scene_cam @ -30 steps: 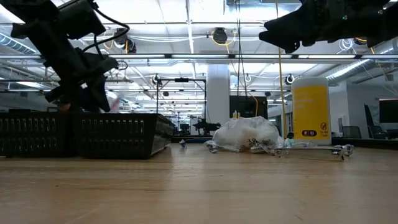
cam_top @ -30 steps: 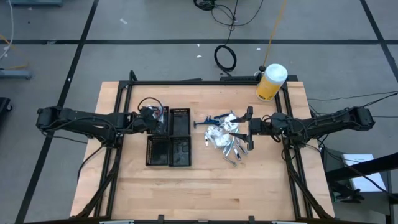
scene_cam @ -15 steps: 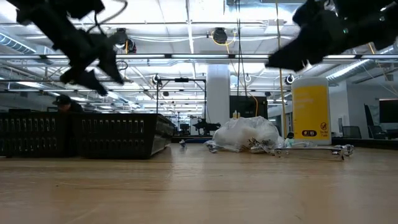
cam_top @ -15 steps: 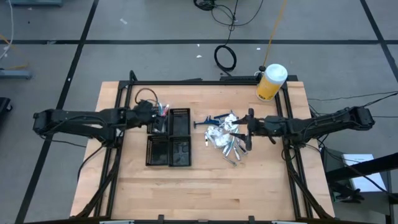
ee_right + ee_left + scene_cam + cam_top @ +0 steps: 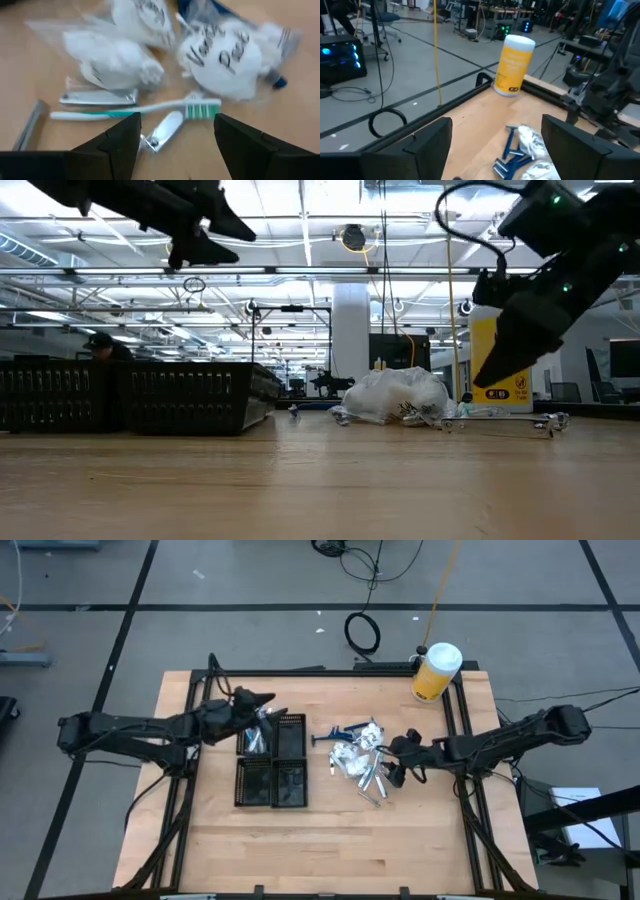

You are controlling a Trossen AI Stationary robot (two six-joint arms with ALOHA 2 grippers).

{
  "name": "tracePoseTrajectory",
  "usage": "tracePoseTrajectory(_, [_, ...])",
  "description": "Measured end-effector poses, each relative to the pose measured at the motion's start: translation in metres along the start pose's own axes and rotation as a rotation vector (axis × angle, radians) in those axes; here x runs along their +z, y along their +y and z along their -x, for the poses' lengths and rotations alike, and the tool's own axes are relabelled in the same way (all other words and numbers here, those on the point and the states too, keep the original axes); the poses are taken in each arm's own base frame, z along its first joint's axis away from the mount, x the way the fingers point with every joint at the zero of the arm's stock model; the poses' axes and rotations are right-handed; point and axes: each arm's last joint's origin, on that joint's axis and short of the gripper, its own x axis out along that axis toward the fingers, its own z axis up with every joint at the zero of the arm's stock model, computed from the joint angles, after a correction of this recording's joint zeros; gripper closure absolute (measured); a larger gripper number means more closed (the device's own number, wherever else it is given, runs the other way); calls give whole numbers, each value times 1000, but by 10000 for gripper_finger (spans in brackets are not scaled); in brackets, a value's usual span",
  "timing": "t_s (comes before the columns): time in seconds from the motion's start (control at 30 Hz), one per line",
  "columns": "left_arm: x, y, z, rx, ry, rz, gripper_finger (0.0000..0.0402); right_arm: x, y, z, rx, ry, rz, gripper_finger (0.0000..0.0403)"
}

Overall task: Pick & Place Travel size toiletries
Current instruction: Put the green toothbrush into the top left black bin

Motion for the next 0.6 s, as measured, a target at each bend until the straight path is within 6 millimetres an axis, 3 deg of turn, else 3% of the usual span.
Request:
tracePoseTrajectory(0.33, [-36, -4, -33, 49, 145, -9, 106, 0, -7, -17, -56, 31, -84, 165])
tracePoseTrajectory(0.6, [-52, -7, -48, 59, 175, 3, 105, 4, -20, -29, -29, 67, -286, 165])
